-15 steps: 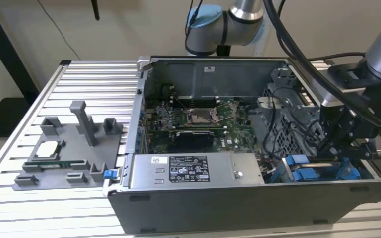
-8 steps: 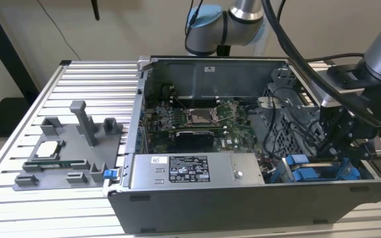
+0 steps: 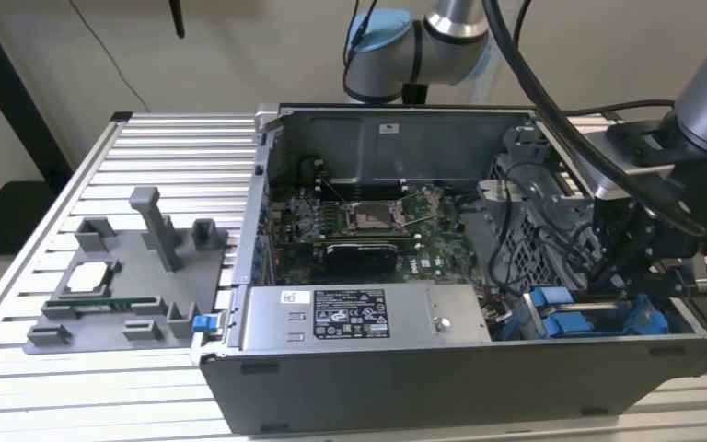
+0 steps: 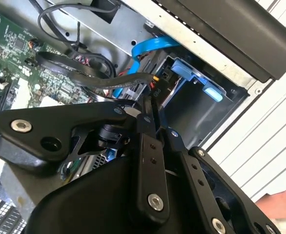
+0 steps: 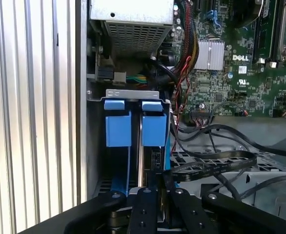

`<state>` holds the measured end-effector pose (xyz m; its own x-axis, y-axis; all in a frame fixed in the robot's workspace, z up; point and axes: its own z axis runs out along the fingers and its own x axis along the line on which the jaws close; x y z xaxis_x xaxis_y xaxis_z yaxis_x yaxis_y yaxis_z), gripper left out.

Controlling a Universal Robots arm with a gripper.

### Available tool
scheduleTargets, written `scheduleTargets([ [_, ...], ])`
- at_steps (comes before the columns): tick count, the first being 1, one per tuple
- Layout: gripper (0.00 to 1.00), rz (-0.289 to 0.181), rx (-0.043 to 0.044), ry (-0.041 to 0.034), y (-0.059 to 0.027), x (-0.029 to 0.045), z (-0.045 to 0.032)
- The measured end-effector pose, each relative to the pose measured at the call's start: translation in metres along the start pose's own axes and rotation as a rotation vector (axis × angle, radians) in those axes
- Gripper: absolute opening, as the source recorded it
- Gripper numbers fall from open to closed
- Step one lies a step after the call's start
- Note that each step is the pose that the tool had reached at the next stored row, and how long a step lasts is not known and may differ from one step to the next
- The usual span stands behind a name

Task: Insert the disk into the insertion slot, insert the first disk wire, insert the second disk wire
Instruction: 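Insert the second disk wire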

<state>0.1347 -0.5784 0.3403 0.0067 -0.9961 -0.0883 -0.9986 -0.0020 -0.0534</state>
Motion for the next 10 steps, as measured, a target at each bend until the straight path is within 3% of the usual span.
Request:
scheduleTargets([
  [10, 0.0, 0.004, 0.0004, 0.0002, 0.0, -0.0013, 0.0008],
])
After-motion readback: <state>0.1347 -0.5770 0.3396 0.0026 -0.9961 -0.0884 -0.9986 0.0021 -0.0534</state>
